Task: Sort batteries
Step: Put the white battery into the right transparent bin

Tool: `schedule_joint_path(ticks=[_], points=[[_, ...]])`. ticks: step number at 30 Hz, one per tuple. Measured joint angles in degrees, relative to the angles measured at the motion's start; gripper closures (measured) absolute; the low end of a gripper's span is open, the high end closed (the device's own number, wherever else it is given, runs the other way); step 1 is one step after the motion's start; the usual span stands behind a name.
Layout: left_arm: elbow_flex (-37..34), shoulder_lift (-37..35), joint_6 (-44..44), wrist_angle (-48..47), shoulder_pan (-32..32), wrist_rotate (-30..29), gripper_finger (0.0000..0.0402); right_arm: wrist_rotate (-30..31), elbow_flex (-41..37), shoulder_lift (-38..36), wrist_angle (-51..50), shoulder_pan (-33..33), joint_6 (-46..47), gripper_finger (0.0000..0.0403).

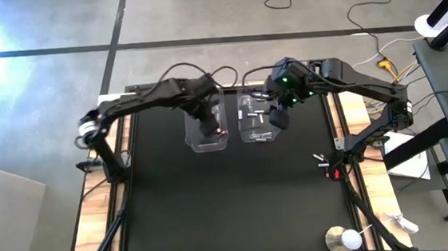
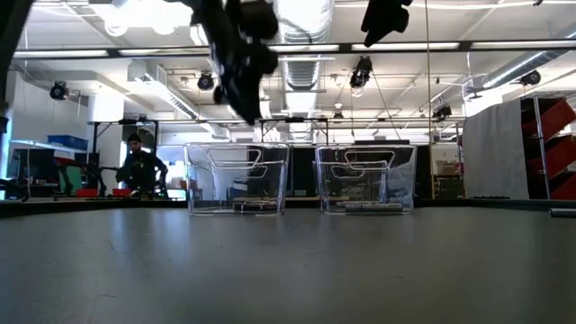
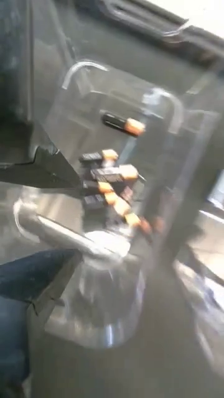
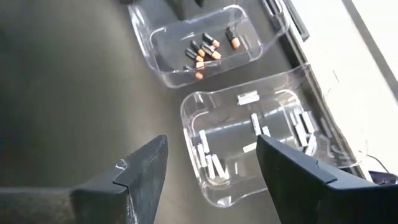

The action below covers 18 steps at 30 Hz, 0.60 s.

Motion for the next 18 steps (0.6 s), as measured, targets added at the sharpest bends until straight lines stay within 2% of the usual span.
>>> schedule_joint_path(ticks=[6, 14, 18], points=[[-2.0, -10.5, -3.7, 7.3, -6.3, -0.2, 0.0226, 0.0, 0.0, 0.0, 3.2, 0.0, 1.6, 0.017], [-14.0, -23.7, -10.8, 33.2, -20.4, -0.6, 0.0214, -0.8, 0.0, 0.0, 8.6, 0.2, 2.8, 0.0158], [-19.5, -27.7, -12.6, 42.8, -25.6, -4.3, 0.0218, -1.2, 0.0, 0.0, 8.3, 0.2, -0.2, 0.0148]])
